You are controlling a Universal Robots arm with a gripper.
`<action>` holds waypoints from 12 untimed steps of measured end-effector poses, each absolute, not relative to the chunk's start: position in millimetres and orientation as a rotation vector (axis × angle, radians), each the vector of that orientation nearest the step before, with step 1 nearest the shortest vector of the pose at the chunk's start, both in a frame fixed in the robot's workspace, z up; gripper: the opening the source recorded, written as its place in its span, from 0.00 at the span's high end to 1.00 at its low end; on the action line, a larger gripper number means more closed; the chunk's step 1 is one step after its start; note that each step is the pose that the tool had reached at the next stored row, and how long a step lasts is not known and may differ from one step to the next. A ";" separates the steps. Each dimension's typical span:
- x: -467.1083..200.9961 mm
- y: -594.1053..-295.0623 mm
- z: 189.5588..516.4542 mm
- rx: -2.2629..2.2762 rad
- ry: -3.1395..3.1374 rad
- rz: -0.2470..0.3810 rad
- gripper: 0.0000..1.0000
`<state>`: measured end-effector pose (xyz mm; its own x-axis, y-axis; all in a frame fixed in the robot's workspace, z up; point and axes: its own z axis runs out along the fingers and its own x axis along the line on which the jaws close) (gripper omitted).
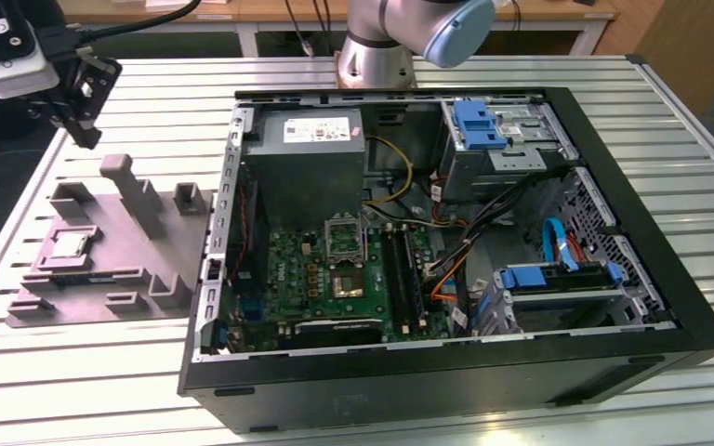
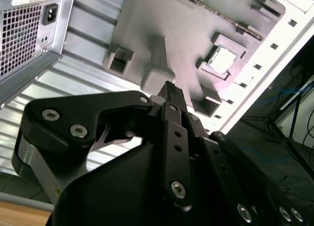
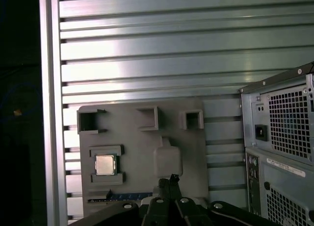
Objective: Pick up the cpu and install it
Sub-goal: 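Reach for the cpu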
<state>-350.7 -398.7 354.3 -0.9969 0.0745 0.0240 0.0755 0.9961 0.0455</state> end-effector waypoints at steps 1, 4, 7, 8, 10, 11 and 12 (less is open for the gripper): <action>-351.4 -398.7 354.2 -0.117 -3.116 -0.072 0.89; -351.4 -398.7 354.2 -0.117 -3.116 -0.072 0.89; -353.0 -398.7 353.6 -0.117 -3.116 -0.072 0.89; -353.1 -398.7 353.6 -0.117 -3.116 -0.072 0.89; -353.5 -398.7 353.5 -0.117 -3.116 -0.072 0.89; -353.6 -398.7 353.5 -0.117 -3.116 -0.072 0.89; -353.7 -398.7 353.5 -0.117 -3.117 -0.072 0.89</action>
<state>-353.7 -398.7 353.5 -0.9969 0.0744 0.0238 0.0754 0.9961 0.0454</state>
